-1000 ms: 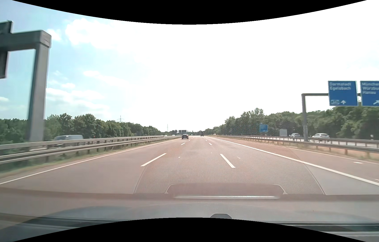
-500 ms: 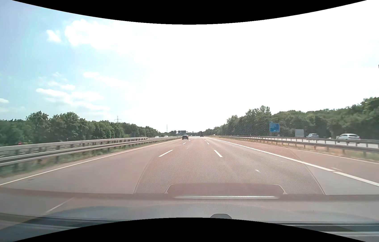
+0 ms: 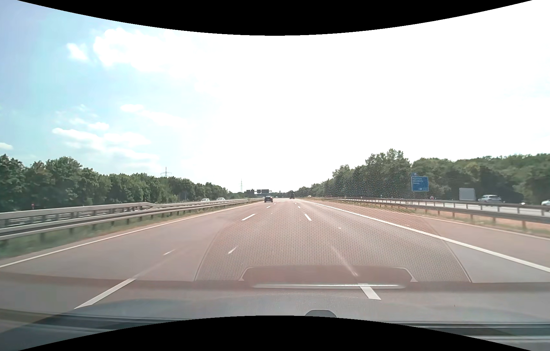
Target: Follow the waypoints while adhering to traffic rules and regulations
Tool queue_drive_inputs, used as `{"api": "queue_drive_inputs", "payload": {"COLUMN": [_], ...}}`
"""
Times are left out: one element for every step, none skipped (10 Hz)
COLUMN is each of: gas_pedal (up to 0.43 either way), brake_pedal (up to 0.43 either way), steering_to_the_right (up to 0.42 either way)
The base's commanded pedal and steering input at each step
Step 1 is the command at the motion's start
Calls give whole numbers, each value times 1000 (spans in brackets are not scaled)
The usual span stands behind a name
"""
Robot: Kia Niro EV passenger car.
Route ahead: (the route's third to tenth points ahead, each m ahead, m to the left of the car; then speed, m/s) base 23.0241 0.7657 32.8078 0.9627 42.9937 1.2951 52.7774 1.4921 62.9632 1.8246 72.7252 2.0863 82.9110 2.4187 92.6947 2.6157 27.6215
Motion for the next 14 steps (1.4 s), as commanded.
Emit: {"api": "queue_drive_inputs", "payload": {"gas_pedal": [228, 228, 228, 228, 228, 228, 228, 228, 228, 228, 228, 228, 228, 228], "brake_pedal": [0, 0, 0, 0, 0, 0, 0, 0, 0, 0, 0, 0, 0, 0], "steering_to_the_right": [-4, -4, -4, -4, -4, -4, -3, -3, -3, -3, -3, -4, -3, -3]}}
